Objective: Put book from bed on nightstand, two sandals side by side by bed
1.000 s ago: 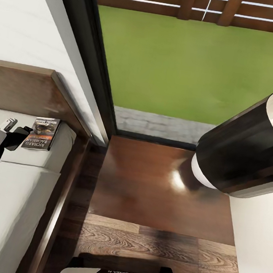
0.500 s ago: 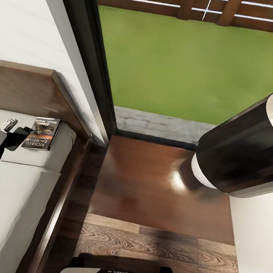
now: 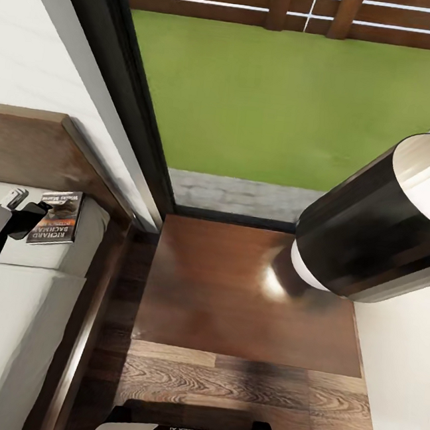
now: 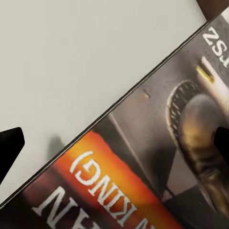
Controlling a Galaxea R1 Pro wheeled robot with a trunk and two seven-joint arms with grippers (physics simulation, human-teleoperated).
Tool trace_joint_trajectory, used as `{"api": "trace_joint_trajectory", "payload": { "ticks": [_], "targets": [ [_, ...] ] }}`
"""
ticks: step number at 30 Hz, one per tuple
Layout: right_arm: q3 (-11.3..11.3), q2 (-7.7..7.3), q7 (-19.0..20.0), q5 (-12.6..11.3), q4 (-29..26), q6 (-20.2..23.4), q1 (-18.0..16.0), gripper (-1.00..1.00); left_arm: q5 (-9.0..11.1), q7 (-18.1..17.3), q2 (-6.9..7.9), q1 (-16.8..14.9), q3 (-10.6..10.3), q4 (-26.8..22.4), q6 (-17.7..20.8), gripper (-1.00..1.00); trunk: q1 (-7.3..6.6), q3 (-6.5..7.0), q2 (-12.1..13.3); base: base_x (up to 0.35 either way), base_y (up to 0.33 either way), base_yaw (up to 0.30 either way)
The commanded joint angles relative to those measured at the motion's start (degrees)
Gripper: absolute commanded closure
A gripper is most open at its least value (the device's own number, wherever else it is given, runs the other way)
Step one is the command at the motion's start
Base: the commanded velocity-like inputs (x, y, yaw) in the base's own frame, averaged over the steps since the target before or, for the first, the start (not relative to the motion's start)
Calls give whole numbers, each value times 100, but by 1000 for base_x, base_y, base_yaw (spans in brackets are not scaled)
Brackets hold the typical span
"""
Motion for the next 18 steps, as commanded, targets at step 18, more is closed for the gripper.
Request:
{"api": "trace_joint_trajectory", "payload": {
  "ticks": [18],
  "targets": [
    [-49, 1, 27, 38, -5, 50, -1, -100, 187, 46, -5, 1, 18, 106, -84, -100, 0, -3, -1, 0, 0, -1]
  ]
}}
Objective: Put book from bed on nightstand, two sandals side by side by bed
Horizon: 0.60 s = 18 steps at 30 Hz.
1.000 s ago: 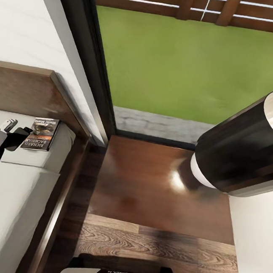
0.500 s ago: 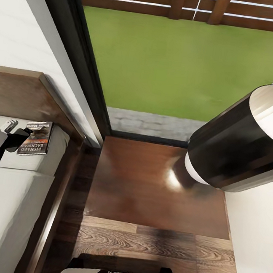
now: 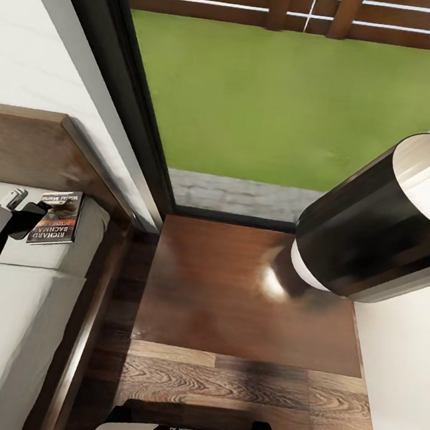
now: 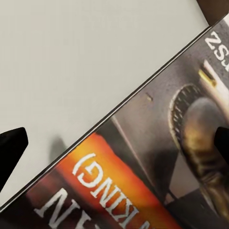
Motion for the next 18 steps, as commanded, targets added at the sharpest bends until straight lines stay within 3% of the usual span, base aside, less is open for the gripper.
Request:
{"api": "trace_joint_trajectory", "payload": {
  "ticks": [1, 18],
  "targets": [
    [-48, 1, 27, 39, -5, 50, -1, -100, 146, 29, -3, 2, 14, 82, 8, -100, 1, -3, -1, 0, 0, 0],
    [-39, 9, 11, 40, 0, 46, -1, -100, 145, 29, -3, 4, 14, 113, 5, -100, 1, -3, -1, 0, 0, -38]
  ]
}}
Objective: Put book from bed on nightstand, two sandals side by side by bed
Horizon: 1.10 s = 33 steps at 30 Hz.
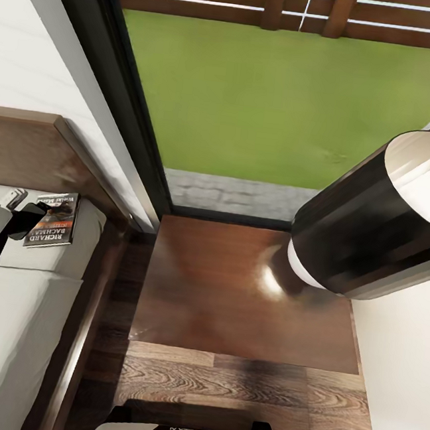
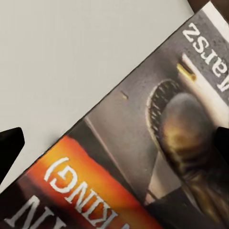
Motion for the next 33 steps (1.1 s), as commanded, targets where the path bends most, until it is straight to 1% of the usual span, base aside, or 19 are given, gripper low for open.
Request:
{"api": "trace_joint_trajectory", "payload": {
  "ticks": [1, 18, 24, 33],
  "targets": [
    [-48, 2, 27, 38, -4, 48, -1, -100, 216, 50, -6, 2, 18, 99, 29, -100, 1, -3, -1, 0, 0, -6],
    [-47, 2, 25, 37, -2, 43, -1, -100, 216, 50, -6, 2, 18, 125, 29, -100, 1, -3, -1, 0, 0, 0],
    [-47, 2, 25, 38, -1, 48, -1, -100, 222, 50, -6, 2, 18, 133, 29, -100, 1, -3, -1, -129, 0, 0],
    [-47, 2, 34, 38, -1, 52, 1, -100, 224, 50, -6, 1, 18, 134, 29, -100, 1, -3, -1, -13, 0, 0]
  ]
}}
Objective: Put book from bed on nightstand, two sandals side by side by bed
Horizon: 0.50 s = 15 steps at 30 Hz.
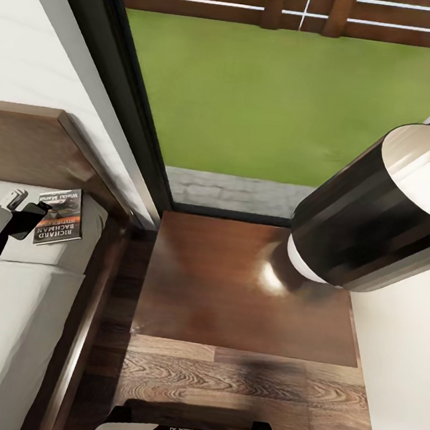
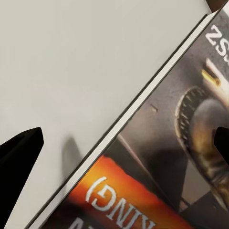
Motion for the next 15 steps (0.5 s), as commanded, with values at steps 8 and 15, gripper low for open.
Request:
{"api": "trace_joint_trajectory", "payload": {
  "ticks": [8, 15],
  "targets": [
    [-48, 1, 27, 38, -5, 50, -4, -100, 112, 63, -3, 1, 13, 113, 41, -100, 0, -3, -1, 0, 0, 0],
    [-48, 1, 27, 38, -5, 50, -4, -100, 114, 63, -3, 3, 13, 113, 40, -100, 0, -3, -1, -25, 0, 0]
  ]
}}
